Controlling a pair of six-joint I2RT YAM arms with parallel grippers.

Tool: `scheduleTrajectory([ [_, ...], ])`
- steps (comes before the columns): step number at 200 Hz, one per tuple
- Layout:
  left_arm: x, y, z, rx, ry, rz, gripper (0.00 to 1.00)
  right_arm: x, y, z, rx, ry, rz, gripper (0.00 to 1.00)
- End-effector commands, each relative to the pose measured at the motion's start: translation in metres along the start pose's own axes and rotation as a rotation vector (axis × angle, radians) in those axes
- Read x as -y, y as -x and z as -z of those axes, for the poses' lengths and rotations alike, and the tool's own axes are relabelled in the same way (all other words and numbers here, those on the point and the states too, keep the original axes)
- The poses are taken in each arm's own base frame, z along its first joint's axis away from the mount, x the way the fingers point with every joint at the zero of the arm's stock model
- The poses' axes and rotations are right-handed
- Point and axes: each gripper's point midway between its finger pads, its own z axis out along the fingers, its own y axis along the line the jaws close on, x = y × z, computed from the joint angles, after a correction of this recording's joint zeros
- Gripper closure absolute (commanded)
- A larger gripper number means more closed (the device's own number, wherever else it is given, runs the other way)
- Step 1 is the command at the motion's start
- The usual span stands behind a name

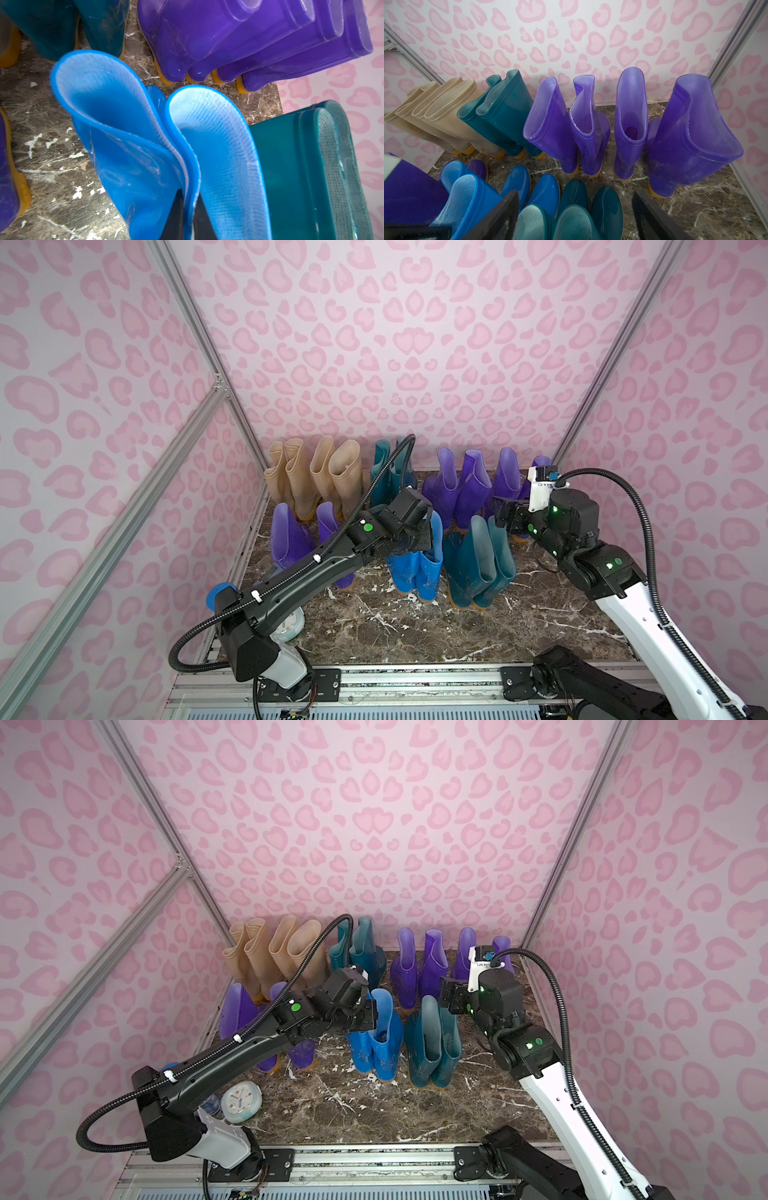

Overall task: Match and arrange rain boots in pairs
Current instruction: Adjust a pair of rain boots at the center of the board.

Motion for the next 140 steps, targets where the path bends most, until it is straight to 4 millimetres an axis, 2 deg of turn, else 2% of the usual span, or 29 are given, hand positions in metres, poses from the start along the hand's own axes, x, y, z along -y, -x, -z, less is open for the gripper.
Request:
scheduleTrajectory([
  [1,0.014,0.008,0.008,0.035,-0.073,-0.015,0.59,0.0,0.005,0.001,0.024,0.003,0.006,0.13],
  [25,0.013,0.016,0.036,0.077,-0.082,-0.069,0.35,0.001,0.008,0.002,0.03,0.003,0.009,0.13],
  [36,0.011,0.02,0.053,0.091,-0.075,-0.107,0.14,0.0,0.01,0.002,0.036,0.005,0.011,0.13],
  [49,0.006,0.026,0.072,0.113,-0.039,-0.147,0.01,-0.002,0.013,0.002,0.044,0.015,0.011,0.13],
  [69,-0.03,0.037,0.1,0.165,0.13,-0.193,0.0,-0.007,0.014,0.0,0.045,0.038,0.01,0.12],
  [87,-0.083,0.044,0.121,0.164,0.288,-0.144,0.0,-0.011,0.014,-0.003,0.044,0.057,0.005,0.12],
  [96,-0.116,0.048,0.131,0.167,0.367,-0.092,0.0,-0.014,0.015,-0.003,0.047,0.072,0.002,0.13],
  [115,-0.174,0.047,0.146,0.176,0.481,0.002,0.0,-0.019,0.014,-0.007,0.041,0.096,0.0,0.12],
  [129,-0.199,0.044,0.154,0.173,0.491,0.043,0.0,-0.019,0.012,-0.011,0.034,0.097,0.002,0.12],
  [140,-0.208,0.043,0.154,0.166,0.468,0.052,0.0,-0.019,0.01,-0.012,0.03,0.098,0.004,0.12],
])
